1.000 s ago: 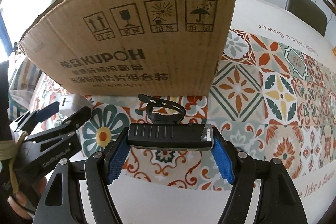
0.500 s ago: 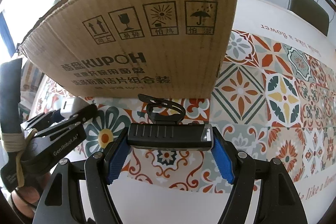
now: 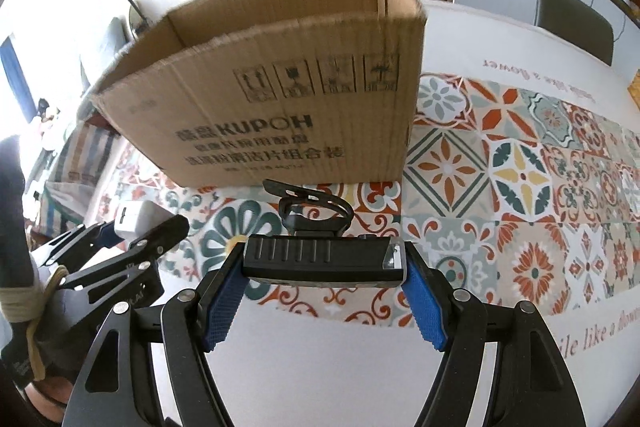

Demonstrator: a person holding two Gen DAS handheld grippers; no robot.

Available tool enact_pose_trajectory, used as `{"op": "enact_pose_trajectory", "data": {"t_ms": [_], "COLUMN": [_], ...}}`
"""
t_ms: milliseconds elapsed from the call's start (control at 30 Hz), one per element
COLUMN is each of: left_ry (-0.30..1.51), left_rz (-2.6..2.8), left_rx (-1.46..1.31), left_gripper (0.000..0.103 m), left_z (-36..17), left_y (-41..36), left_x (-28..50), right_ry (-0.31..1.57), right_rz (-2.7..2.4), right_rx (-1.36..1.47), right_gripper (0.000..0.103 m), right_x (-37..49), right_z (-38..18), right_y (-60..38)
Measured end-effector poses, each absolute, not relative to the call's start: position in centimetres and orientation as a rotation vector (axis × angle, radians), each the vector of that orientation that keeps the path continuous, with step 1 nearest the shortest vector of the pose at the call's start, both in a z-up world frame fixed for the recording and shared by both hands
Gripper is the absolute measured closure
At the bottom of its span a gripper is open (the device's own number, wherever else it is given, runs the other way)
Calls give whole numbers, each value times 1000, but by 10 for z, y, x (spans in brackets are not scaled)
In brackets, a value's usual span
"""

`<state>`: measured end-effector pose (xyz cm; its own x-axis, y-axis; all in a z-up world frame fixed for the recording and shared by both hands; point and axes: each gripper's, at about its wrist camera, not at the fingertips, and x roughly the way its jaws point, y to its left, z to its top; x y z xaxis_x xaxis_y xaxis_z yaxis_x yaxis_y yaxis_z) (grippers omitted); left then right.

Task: Organize rigid objects
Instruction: 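Carry the white plug and bike light over the box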

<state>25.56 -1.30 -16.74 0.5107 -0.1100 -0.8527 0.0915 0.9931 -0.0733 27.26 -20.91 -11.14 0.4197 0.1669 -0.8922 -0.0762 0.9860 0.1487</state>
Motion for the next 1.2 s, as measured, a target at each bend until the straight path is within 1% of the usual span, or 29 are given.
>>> {"op": "enact_pose_trajectory", "data": {"t_ms": [267,700,1200], "left_ry": [949,810,706], "left_rz": [-143,-158,-172], "left_rx": [-21,-19,3], "left_gripper": [57,57,57], "left_z": [-122,-61,-18], "left_y": [-3,-16,-21], "left_x": [237,229,259], "right_ry": [1032,877,774], "right_rz": [162,179,179], "right_rx": [88,85,76], "right_gripper": [30,30,30], "right_x": [248,241,272], "right_z": [-55,5,36], "right_y": [-198,-193,-194]}}
